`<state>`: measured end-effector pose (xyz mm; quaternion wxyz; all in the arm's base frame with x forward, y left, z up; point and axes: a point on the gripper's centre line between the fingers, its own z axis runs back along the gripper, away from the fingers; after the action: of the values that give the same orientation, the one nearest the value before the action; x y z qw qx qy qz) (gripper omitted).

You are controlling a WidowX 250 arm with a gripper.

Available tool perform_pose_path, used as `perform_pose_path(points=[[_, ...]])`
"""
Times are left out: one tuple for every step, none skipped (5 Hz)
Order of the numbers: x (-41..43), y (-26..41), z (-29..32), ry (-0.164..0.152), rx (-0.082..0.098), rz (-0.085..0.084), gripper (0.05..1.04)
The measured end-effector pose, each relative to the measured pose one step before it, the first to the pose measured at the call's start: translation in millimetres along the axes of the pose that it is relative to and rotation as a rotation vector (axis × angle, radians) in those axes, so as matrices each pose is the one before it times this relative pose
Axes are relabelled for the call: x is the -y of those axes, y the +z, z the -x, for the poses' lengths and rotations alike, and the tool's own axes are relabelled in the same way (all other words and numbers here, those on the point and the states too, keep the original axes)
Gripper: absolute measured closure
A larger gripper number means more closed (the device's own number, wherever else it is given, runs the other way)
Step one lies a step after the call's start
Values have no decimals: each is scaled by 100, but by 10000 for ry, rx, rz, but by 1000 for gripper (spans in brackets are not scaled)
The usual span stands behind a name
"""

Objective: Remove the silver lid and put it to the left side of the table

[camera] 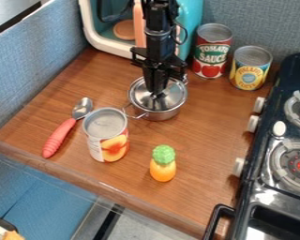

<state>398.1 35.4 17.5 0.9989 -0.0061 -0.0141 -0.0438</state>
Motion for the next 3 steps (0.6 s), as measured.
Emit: perform_pose_path(points=[[-173,168,-39,7,-27,-62,1028],[-1293,860,-607,157,245,-44,1033],[-2329,1228,-361,396,190,96,1033]])
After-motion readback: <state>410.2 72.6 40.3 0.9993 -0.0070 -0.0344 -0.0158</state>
